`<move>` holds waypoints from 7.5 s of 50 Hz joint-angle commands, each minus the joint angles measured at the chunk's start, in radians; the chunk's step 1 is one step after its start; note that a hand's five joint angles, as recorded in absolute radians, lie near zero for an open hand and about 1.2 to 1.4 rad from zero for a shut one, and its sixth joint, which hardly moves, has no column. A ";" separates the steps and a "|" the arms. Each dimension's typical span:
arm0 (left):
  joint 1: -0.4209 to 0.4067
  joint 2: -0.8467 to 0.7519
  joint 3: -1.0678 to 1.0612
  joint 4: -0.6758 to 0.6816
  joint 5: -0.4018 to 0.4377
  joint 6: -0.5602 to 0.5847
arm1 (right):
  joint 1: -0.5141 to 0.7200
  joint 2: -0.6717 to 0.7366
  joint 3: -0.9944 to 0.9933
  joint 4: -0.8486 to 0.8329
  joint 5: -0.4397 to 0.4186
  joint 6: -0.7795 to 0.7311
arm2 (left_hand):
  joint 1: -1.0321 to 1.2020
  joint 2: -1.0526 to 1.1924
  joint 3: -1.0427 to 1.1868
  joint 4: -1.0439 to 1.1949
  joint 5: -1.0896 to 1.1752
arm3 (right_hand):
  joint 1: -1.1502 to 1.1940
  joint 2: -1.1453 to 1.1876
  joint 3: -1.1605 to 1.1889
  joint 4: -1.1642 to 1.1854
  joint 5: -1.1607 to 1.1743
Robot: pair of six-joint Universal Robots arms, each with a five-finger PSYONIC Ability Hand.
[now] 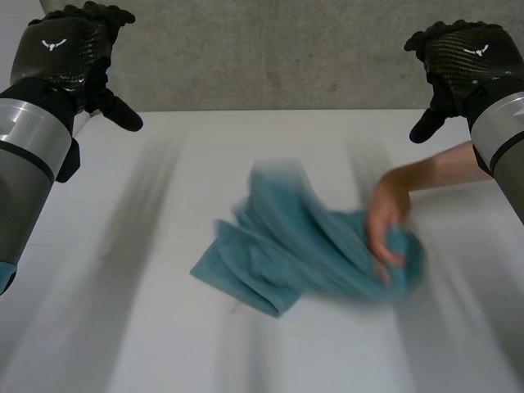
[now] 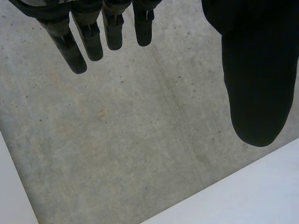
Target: Fold the laundry
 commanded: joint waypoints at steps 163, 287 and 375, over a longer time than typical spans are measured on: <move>0.044 0.146 -0.093 -0.239 -0.074 0.136 | -0.298 0.020 -0.210 0.572 -0.216 -0.518 | 1.197 1.196 1.187 1.192 1.178 | 1.199 1.181 1.190 1.170 1.170; 0.016 -0.393 -0.271 0.249 -0.028 0.563 | -0.322 0.250 0.146 0.061 -0.078 -0.339 | 1.197 1.196 1.187 1.192 1.178 | 1.199 1.181 1.190 1.170 1.170; 0.061 -0.433 -0.075 -0.005 0.021 0.802 | 0.097 0.130 0.540 -0.043 -0.075 0.067 | 1.197 1.196 1.187 1.192 1.178 | 0.149 0.131 0.140 0.119 0.120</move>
